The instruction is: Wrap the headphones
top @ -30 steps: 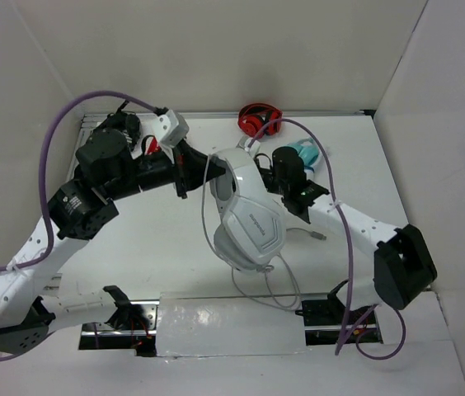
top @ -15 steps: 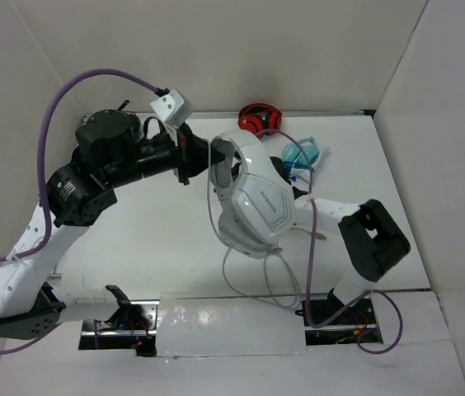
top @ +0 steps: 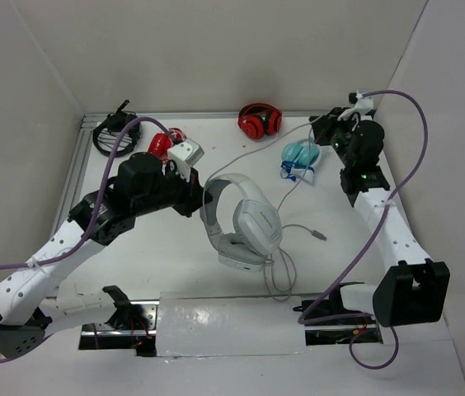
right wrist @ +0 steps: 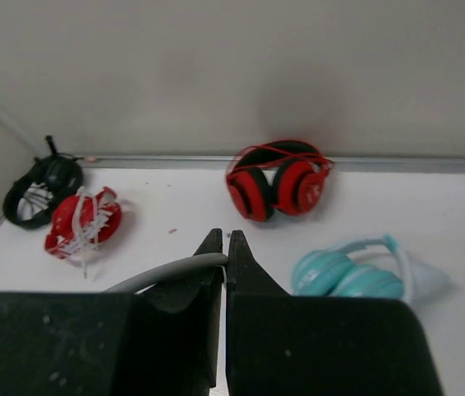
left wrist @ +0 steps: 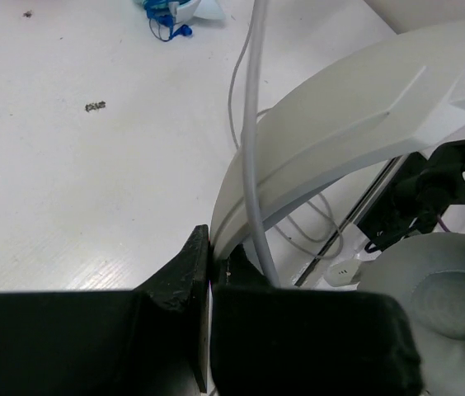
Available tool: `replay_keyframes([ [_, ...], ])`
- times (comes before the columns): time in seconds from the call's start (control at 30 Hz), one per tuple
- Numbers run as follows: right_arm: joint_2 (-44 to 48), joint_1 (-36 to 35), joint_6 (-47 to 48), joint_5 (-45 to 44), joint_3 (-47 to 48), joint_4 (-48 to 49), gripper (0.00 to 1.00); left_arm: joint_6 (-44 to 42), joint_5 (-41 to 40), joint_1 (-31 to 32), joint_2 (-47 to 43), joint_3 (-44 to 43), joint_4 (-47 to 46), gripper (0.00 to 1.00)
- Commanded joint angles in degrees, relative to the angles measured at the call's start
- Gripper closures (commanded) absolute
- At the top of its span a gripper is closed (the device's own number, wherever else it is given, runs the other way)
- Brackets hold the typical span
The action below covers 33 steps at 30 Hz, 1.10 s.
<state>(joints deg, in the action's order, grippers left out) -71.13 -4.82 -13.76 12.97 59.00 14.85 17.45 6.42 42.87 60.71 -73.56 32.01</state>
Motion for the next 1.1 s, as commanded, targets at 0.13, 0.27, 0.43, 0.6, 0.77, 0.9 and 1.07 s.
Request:
replay_keyframes([
  [0.13,-1.1,8.9,-2.4,1.8,3.5,-7.0,1.0,4.6,1.1,0.2,-3.8,-1.0,-6.3,1.0],
  [0.27,-1.2,12.7,-3.0,5.0,6.7,-7.3,1.0,4.5,-0.4,0.1,-2.8,1.0,-4.2,1.0],
  [0.43,-1.0,11.8,3.5,12.4,19.7,-16.4,1.0,4.4,3.4,0.1,-0.9,8.2,-7.8,1.0],
  [0.6,3.7,-1.1,13.1,9.3,22.7,-23.0,1.0,5.4,4.0,0.2,6.2,8.1,-8.6,1.0],
  [0.77,3.2,0.7,11.5,5.7,26.3,-25.4,1.0,4.8,7.6,0.9,5.4,9.2,-10.0,1.0],
  [0.9,-2.3,3.4,10.3,5.4,29.7,-27.5,1.0,3.4,11.9,1.1,1.4,13.2,-12.1,1.0],
  [1.07,-10.4,6.4,10.2,3.8,34.4,-30.1,1.0,2.1,19.1,1.2,-3.7,15.7,-13.3,1.0],
])
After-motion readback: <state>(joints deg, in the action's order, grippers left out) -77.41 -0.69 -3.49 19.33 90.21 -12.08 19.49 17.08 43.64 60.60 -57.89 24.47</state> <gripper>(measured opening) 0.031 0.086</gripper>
